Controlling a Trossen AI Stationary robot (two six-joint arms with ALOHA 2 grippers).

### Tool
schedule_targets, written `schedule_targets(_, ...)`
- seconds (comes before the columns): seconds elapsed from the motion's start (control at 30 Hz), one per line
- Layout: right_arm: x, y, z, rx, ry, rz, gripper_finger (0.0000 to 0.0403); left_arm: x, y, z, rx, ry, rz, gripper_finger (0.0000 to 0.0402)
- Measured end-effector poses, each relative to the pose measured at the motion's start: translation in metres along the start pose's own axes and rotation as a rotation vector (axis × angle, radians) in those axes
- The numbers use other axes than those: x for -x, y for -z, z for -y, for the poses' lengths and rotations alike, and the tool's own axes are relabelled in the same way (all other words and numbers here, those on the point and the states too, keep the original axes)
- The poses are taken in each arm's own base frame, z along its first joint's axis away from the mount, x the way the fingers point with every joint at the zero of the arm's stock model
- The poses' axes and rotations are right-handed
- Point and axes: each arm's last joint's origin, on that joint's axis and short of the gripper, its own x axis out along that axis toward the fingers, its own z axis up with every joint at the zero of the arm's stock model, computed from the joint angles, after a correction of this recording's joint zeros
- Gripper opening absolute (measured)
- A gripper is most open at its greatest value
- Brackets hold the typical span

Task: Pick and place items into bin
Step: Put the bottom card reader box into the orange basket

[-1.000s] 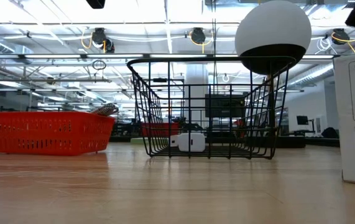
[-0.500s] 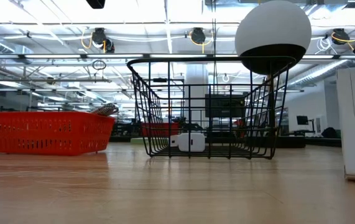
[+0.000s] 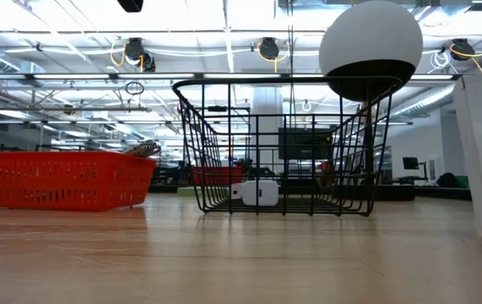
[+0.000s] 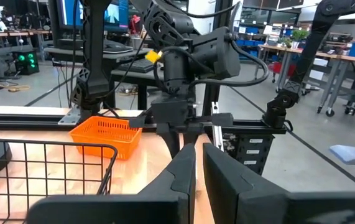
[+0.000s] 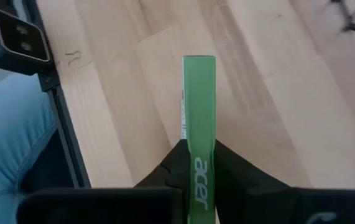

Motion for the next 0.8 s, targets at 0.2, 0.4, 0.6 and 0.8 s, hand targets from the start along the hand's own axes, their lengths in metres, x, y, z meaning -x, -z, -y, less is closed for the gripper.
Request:
schedule_targets(0.2, 0.028, -0.003, 0.012, -0.093, 0.035, 0.002, 0.0031, 0.0, 0.002, 0.0, 0.009, -0.003, -0.016, 0.0035)
schedule_targets(0.4, 0.066, 0.002, 0.033, -0.225, 0.133, 0.06, 0.0031, 0.0, 0.005, 0.001, 0.064, -0.003, -0.05, 0.0035)
schedule_targets(0.6, 0.102, 0.005, 0.063, -0.4, 0.269, 0.105, 0.0031, 0.001, 0.007, 0.001, 0.084, 0.001, -0.067, 0.0035)
schedule_targets(0.8, 0.132, 0.008, 0.092, -0.543, 0.367, 0.108, 0.0031, 0.003, 0.008, 0.007, 0.131, 0.02, -0.074, 0.0035)
